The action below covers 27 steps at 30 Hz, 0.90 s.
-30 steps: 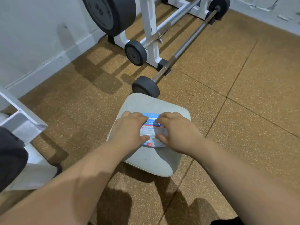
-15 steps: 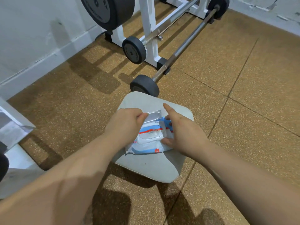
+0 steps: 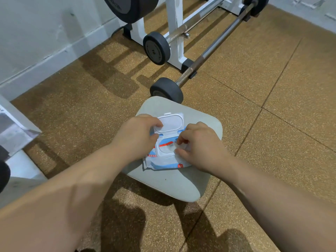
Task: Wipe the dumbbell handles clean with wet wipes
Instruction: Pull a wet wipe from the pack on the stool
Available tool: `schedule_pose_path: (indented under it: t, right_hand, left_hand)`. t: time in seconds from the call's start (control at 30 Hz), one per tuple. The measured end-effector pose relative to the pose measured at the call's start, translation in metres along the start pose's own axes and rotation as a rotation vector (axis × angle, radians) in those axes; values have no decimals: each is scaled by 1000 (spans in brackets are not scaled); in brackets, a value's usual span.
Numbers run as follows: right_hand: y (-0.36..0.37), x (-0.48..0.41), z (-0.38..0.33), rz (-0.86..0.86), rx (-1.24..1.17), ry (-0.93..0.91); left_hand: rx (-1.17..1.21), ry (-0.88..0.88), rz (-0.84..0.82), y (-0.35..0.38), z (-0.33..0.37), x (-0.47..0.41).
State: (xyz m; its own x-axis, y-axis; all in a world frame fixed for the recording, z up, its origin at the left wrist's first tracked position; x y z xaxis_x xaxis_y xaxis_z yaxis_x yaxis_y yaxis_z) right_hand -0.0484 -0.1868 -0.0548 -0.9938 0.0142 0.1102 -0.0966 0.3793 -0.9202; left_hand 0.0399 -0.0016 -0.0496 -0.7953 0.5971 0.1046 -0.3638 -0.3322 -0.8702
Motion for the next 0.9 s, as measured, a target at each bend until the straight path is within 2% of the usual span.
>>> schedule_pose_path:
  t: [0.1, 0.2, 0.3, 0.37, 0.47, 0.7, 0.9]
  right_hand:
    - [3, -1, -5, -30, -124, -45]
    - [6, -2, -11, -139, -202, -104]
    - [2, -5, -6, -190, -337, -51]
    - [-3, -8, 2, -121, -395, 25]
    - [-2, -11, 8, -23, -322, 41]
    - [17, -13, 1, 77, -156, -91]
    - [18, -15, 0, 54, 64, -323]
  left_hand:
    - [119, 51, -76, 2, -5, 5]
    - [175, 76, -240, 1, -8, 10]
    - [143, 133, -327, 0, -10, 14]
    - [114, 136, -345, -1, -9, 15]
    - [98, 131, -336, -1, -10, 15]
    - [159, 146, -311, 1, -19, 20]
    - [174, 142, -302, 4, -30, 21]
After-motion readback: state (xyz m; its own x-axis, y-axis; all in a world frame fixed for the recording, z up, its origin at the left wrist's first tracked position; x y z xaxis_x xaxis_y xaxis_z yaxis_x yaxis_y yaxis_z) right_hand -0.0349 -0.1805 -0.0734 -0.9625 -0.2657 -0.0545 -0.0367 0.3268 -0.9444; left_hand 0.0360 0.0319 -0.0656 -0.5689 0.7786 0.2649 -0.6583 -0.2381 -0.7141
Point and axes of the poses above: each hand's wrist, its own x-axis away from the middle knuckle, its own y-axis out of the palm, z = x × y, the point moved 1 cm from there along -x, towards the middle knuckle, and after that the axes turned 3 degrees about y, right-handed, at the moved point
